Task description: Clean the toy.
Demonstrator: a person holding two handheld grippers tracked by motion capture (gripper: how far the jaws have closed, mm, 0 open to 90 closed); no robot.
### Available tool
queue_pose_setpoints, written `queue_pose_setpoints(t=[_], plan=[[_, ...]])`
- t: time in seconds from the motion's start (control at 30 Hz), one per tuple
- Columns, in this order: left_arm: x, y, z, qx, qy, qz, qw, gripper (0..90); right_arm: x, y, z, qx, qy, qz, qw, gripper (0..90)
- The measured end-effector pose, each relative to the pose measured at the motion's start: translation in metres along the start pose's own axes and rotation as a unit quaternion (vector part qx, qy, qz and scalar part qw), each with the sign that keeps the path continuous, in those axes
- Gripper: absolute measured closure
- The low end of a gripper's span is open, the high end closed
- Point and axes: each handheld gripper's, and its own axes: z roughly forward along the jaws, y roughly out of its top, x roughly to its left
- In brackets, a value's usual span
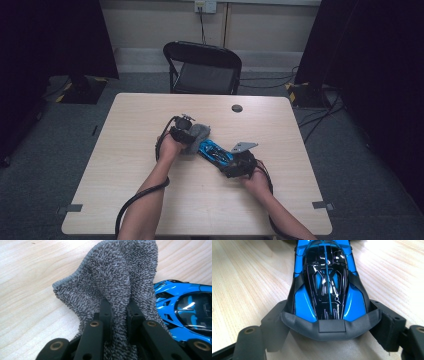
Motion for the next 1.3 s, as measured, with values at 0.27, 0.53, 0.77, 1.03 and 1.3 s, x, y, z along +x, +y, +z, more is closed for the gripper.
queue_pose_setpoints(t=[0.27,0.53,0.77,1.03,1.3], plan=[[0.01,-0.005,-0.004,-0.002,0.011,-0.008,0.9999,78.5,0.0,0.0,0.0,0.0,0.0,0.001,1.0,24.1],[0.016,-0.006,-0.026,-0.02,0.012,-0.008,0.9997,78.5,0.0,0.0,0.0,0.0,0.0,0.001,1.0,24.1],[0.003,-0.001,-0.045,-0.041,-0.006,0.013,0.9991,78.5,0.0,0.0,0.0,0.0,0.0,0.001,1.0,24.1],[-0.03,0.004,-0.053,-0.055,-0.04,0.052,0.9963,78.5,0.0,0.0,0.0,0.0,0.0,0.0,1.0,24.1],[-0.063,0.002,-0.043,-0.052,-0.073,0.079,0.9928,78.5,0.0,0.0,0.0,0.0,0.0,0.0,1.0,24.1]])
